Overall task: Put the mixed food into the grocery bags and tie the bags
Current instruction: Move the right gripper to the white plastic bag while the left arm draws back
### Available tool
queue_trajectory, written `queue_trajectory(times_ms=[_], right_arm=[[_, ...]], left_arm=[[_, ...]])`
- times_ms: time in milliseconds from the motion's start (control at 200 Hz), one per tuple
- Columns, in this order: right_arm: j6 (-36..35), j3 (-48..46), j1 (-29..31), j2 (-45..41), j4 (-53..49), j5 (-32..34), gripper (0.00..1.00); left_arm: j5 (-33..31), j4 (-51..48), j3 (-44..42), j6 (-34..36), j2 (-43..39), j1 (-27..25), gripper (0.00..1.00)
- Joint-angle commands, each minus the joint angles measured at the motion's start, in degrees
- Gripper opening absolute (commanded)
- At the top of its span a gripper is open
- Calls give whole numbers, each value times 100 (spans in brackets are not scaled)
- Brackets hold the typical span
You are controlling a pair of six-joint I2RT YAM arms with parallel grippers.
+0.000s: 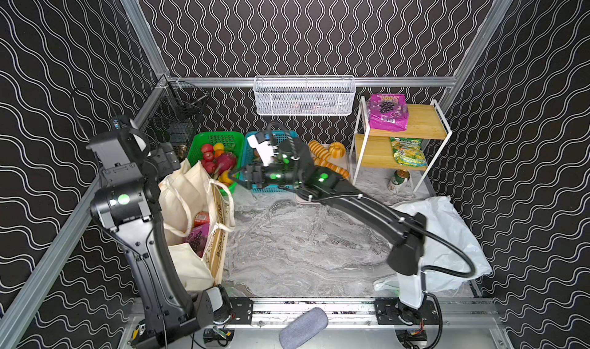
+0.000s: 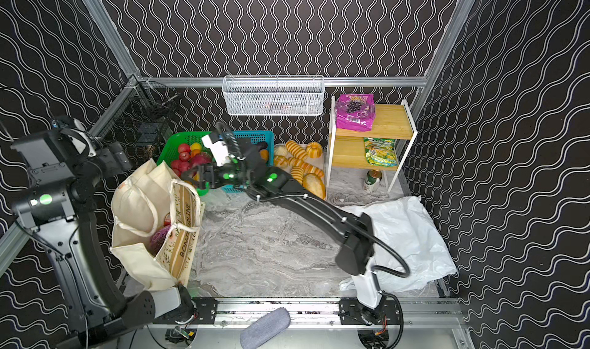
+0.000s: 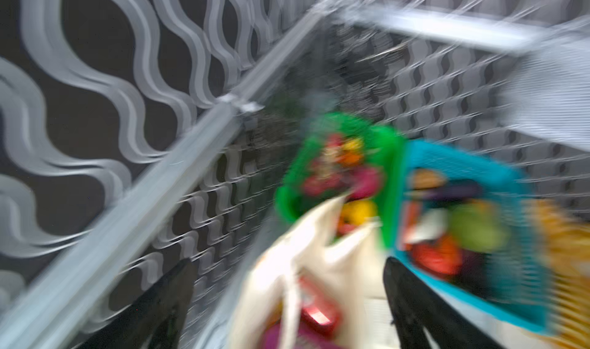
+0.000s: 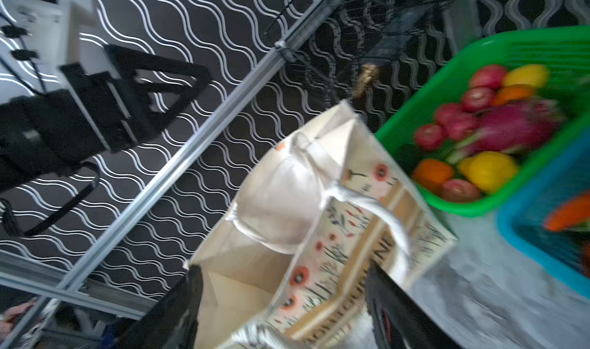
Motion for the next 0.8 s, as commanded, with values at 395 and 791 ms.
queue_trajectory(times_ms=[395,791], right_arm=[[929,-7075,-2943,-5018,-1028,2842,82],[214,-7486,-5485,-4406,-2231,3217,74]], left_arm=[[1313,1989,-3189,-1347,423,-5866,85],[309,2873,-3932,-1755,1428,-7376,85]])
